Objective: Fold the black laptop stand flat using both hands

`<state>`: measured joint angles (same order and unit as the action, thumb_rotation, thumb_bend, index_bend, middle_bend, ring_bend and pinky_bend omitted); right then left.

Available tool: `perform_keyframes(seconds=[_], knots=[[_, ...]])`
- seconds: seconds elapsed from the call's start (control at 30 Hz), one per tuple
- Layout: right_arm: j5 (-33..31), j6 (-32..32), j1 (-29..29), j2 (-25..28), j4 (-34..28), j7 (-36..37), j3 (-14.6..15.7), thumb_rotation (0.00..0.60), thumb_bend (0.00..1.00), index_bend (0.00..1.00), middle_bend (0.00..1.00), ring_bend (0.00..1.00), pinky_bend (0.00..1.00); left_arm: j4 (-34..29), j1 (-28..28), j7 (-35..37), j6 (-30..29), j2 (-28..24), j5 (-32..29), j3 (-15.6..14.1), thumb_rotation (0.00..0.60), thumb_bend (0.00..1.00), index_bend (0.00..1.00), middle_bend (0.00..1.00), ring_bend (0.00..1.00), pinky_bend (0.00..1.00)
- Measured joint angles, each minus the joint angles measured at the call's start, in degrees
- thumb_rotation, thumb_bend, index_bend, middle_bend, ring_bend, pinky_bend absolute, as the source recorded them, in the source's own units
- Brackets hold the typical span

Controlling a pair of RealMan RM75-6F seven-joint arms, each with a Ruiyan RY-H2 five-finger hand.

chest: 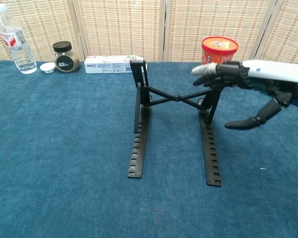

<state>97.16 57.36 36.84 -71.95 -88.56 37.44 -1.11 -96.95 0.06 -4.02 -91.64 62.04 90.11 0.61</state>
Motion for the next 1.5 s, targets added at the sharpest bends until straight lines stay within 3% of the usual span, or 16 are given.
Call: perform_keyframes(seconds=[0.4,0.9,1.27,1.5], knots=[[-7.2,-3.7,4.6,-1.2,3.2,1.4,-5.1,0.6,0.18,0.0,0.14,0.05,0.08,0.2,0.5,0.3,0.0,-0.1,0.2,-0.6,0.6,0.17,0.29,0.19,0.11,0.07],[-13.9,-9.3,7.7,-3.5,9.6,2.1,-7.6,0.6,0.18,0.0,0.14,0.05,0.08,0.6,0.8,0.7,0.2,0.1,-0.3,-0.6,0.6,0.17,0.29,0.19,0.11,0.07],[-10.3,-7.3,7.1,-1.2,5.9,4.1,-6.1,0.6,0.18,0.0,0.14,0.05,0.08,0.9,0.6,0.8,0.7,0.3,-0.5,-0.4,0.6,0.17,0.29,0.19,0.11,0.07],[-6.5,-6.1,6.2,1.2,2.9,5.4,-2.5,0.6,0.18,0.0,0.16,0.05,0.08,1.2,0.8,1.1,0.5,0.3,-0.7,-0.5,0.6,0.17,0.29,0.19,0.11,0.07]])
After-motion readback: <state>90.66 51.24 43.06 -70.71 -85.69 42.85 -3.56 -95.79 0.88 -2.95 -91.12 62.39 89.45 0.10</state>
